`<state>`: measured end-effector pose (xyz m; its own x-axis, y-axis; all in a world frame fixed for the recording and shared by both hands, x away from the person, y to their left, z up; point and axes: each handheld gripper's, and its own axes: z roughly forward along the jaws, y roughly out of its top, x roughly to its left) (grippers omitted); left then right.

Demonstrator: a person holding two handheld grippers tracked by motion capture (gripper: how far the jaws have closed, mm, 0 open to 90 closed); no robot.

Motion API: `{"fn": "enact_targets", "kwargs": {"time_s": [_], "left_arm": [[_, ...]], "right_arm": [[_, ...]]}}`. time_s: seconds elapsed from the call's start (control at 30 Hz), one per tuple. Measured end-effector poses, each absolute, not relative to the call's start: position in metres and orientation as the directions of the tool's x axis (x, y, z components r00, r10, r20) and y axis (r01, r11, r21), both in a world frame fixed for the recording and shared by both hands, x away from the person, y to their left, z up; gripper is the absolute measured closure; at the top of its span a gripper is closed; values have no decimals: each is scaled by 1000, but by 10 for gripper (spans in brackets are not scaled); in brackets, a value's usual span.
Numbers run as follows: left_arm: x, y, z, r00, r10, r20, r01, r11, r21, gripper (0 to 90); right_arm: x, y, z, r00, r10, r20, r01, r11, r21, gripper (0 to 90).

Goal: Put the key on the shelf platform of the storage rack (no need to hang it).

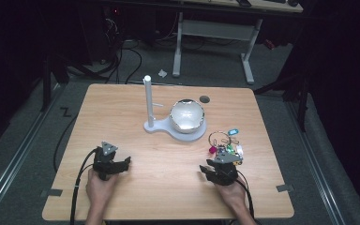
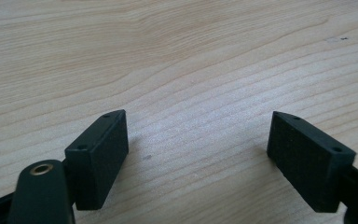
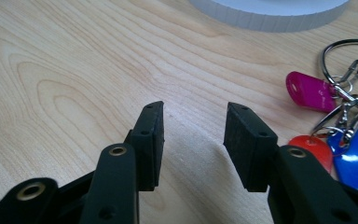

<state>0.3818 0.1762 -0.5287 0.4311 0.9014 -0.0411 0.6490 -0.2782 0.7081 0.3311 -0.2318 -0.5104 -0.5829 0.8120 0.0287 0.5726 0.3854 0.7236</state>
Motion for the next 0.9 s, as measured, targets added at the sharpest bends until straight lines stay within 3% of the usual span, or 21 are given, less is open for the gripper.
{"fn": "enact_targets", "kwargs": {"time_s": [0.9], "left_arm": [[382, 176, -529, 431, 902, -41, 649, -278, 708, 209]], "right_arm": [[328, -260, -489, -566, 821, 71, 566, 324, 758, 682]]}}
